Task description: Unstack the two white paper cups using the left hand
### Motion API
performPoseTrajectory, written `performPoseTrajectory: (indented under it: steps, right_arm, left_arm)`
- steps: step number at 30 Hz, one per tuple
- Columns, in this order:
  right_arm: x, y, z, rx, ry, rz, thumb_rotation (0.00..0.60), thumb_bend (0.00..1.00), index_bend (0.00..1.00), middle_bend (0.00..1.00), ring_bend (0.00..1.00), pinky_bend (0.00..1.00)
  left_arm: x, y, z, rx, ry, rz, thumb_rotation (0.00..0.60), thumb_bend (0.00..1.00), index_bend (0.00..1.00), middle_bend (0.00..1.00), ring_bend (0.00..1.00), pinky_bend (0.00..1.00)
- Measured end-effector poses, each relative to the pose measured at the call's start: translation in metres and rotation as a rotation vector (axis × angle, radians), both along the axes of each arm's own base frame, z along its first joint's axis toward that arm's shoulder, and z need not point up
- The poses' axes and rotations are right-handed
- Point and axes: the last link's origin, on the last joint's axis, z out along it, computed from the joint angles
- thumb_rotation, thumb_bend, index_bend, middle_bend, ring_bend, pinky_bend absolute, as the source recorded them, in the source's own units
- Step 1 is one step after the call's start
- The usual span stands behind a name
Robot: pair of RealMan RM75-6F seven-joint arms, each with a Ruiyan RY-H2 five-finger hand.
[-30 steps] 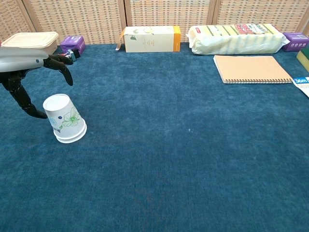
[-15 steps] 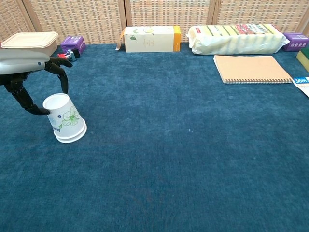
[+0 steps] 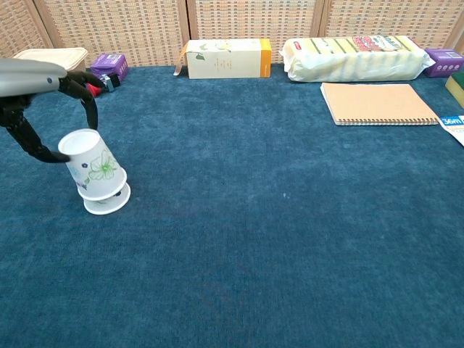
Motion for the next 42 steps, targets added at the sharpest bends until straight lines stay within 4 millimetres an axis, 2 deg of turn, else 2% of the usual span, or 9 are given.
performPoseTrajectory:
  steps: [6,13,17,21,28,33,37,42]
  right_arm:
    - [0.0,0.0,0.0,-0.001,-0.001,0.0,0.6,0.23,0.04,0.0,0.0,0.0]
    - [0.0,0.0,0.0,0.002,0.002,0.001,0.6,0.23,0.04,0.0,0.0,0.0]
    - [0.001,0.001,-0.002,0.005,0.007,0.003,0.6,0.23,0.04,0.0,0.0,0.0]
    - [0.002,0.001,-0.003,0.008,0.007,0.003,0.6,0.23,0.04,0.0,0.0,0.0]
    - [0.002,0.001,-0.003,0.008,0.007,0.0,0.6,0.23,0.04,0.0,0.0,0.0]
    - [0.001,0.0,-0.005,0.012,0.011,-0.004,0.6,0.23,0.04,0.0,0.0,0.0]
    - [0.001,0.0,-0.005,0.014,0.009,-0.004,0.6,0.23,0.04,0.0,0.0,0.0]
    - [0.001,0.0,-0.004,0.012,0.004,-0.004,0.6,0.23,0.04,0.0,0.0,0.0]
  left_arm:
    - [0.008,-0.006,0.022,0.034,-0.031,-0.023,0.6,0.23,0.4,0.0,0.0,0.0]
    - [0.012,-0.011,0.06,0.105,-0.075,-0.054,0.6,0.23,0.4,0.0,0.0,0.0]
    - [0.005,-0.013,0.081,0.144,-0.105,-0.035,0.6,0.23,0.4,0.0,0.0,0.0]
    - [-0.008,-0.014,0.091,0.152,-0.117,-0.011,0.6,0.23,0.4,0.0,0.0,0.0]
    - [-0.047,-0.005,0.084,0.137,-0.09,0.05,0.6,0.23,0.4,0.0,0.0,0.0]
    - [-0.074,0.005,0.062,0.102,-0.086,0.103,0.6,0.23,0.4,0.0,0.0,0.0]
    - [-0.081,0.008,0.041,0.062,-0.107,0.133,0.6,0.23,0.4,0.0,0.0,0.0]
    - [-0.079,0.011,0.026,0.036,-0.106,0.138,0.6,0.23,0.4,0.0,0.0,0.0]
